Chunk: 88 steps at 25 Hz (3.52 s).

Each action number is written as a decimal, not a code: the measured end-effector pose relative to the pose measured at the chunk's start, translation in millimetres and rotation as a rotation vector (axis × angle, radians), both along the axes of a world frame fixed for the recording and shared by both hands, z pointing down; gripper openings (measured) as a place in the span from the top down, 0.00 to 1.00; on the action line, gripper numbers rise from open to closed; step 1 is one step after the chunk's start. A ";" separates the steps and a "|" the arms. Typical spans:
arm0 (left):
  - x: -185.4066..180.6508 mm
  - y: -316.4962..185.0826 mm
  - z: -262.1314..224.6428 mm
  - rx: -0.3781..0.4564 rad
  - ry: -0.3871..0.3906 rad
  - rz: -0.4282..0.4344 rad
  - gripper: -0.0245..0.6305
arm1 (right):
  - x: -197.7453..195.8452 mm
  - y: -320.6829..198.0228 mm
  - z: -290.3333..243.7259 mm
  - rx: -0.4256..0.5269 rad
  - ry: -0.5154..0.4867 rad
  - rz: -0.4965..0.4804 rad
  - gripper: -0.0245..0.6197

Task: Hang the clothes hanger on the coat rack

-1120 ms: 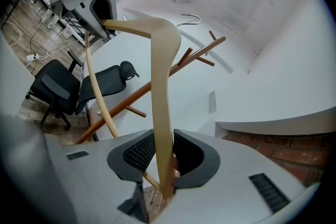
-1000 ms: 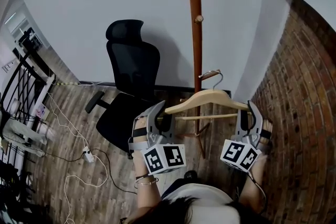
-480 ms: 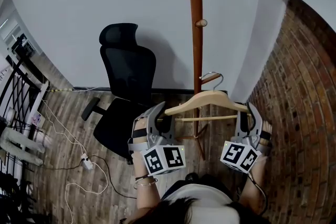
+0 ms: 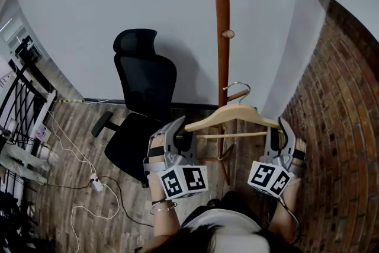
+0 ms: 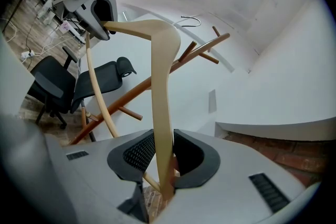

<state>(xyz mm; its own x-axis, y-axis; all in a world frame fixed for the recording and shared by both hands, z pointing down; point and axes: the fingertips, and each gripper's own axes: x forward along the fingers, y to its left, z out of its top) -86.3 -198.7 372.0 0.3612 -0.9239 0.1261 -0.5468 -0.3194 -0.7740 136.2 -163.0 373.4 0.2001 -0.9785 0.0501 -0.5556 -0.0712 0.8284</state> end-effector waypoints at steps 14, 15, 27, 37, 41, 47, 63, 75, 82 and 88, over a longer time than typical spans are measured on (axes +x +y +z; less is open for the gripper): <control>3.6 -11.9 -10.3 0.008 -0.027 -0.052 0.80 | 6.2 -23.2 -14.0 0.002 0.002 -0.070 0.78; 3.3 -13.0 -11.4 0.011 -0.032 -0.054 0.80 | 6.1 -25.2 -16.0 0.004 0.002 -0.074 0.78; 6.9 -27.2 -27.6 0.011 0.004 -0.112 0.80 | 9.4 -52.1 -31.0 0.021 0.004 -0.131 0.78; 8.1 -40.7 -36.0 0.029 -0.017 -0.137 0.81 | 11.2 -71.9 -40.9 0.034 0.001 -0.166 0.78; 7.4 -49.7 -39.5 0.036 -0.016 -0.140 0.81 | 10.0 -81.4 -42.6 0.037 -0.003 -0.175 0.78; 9.9 -58.4 -48.2 0.043 -0.006 -0.149 0.81 | 11.7 -92.4 -49.7 0.049 -0.005 -0.187 0.78; 4.5 -80.3 -54.3 0.050 -0.014 -0.180 0.81 | 6.1 -122.1 -54.3 0.052 -0.018 -0.222 0.78; -0.5 -95.8 -36.8 0.023 -0.040 -0.183 0.81 | 1.9 -139.4 -38.7 0.024 -0.025 -0.227 0.78; 0.5 -105.3 -28.5 -0.006 -0.023 -0.188 0.81 | 2.2 -149.0 -29.3 0.003 -0.027 -0.223 0.78; 0.4 -111.3 -20.6 -0.027 -0.028 -0.187 0.81 | 2.4 -154.3 -21.2 -0.014 -0.030 -0.215 0.78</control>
